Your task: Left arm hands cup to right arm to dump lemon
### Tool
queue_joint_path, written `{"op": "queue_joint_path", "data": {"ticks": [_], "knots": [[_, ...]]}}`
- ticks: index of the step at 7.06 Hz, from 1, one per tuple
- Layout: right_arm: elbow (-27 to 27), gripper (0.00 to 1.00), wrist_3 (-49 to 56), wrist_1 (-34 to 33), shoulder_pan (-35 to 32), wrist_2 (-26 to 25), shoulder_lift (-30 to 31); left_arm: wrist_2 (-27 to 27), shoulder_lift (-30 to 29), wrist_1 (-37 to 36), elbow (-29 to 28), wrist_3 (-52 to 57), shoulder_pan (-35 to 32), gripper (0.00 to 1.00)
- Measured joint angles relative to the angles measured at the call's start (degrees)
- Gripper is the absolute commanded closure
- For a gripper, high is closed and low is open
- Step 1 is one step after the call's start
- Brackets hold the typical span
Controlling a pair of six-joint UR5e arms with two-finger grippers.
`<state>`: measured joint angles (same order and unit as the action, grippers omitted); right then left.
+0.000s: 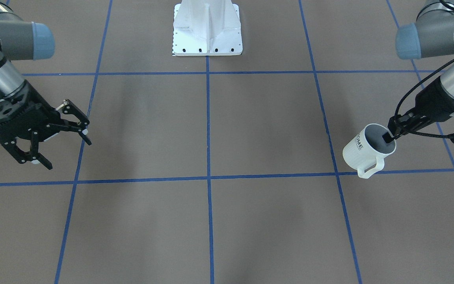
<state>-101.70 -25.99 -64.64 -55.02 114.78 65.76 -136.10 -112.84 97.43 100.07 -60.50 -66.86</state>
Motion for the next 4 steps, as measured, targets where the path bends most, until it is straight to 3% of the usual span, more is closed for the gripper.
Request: {"op": "queue_joint_path", "data": {"ticks": [2,4], "knots": [[0.43,0.0,-1.26,4.24,9.28,-17.72,-4.37,-0.09,-6.55,0.1,-0.9,-12.25,2.88,1.0],[0.56,0.0,-1.69,9.53,18.6,-32.1,-6.02,-0.03,-14.98,0.42,-4.2,-25.15,7.04,1.0]]}}
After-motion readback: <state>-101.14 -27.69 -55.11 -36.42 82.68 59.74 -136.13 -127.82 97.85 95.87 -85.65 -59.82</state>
